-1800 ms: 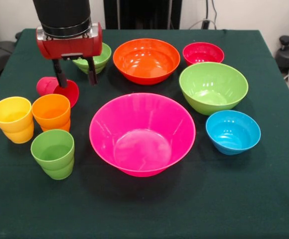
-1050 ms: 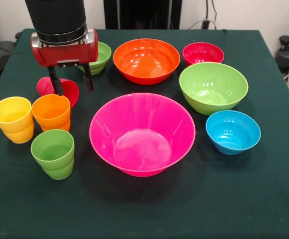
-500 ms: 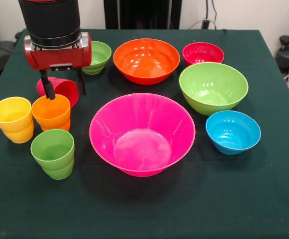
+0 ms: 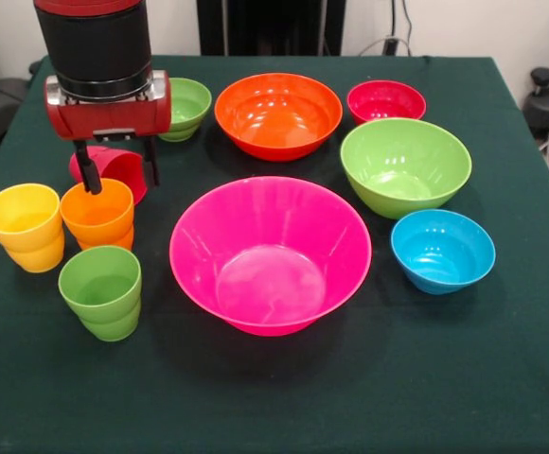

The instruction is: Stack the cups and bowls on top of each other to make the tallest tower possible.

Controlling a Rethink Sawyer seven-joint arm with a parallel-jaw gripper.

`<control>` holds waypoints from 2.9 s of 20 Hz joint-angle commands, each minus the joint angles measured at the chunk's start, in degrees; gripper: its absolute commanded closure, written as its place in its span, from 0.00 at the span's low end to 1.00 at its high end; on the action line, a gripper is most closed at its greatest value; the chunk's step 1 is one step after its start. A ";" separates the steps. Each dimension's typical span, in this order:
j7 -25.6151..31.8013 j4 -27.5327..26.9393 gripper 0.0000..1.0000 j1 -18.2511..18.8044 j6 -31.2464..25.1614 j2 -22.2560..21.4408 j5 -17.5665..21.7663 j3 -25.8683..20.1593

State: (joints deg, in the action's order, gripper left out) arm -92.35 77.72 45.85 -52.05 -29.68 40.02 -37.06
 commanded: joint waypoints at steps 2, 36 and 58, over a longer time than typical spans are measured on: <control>20.07 2.67 0.00 -0.51 -0.70 3.59 4.83 -0.92; 14.64 5.09 0.00 -0.89 2.15 3.58 7.26 -1.99; 18.67 1.76 0.00 1.39 1.73 7.67 8.23 -0.90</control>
State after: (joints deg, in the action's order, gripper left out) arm -92.35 83.19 46.99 -48.56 -25.14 44.94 -37.48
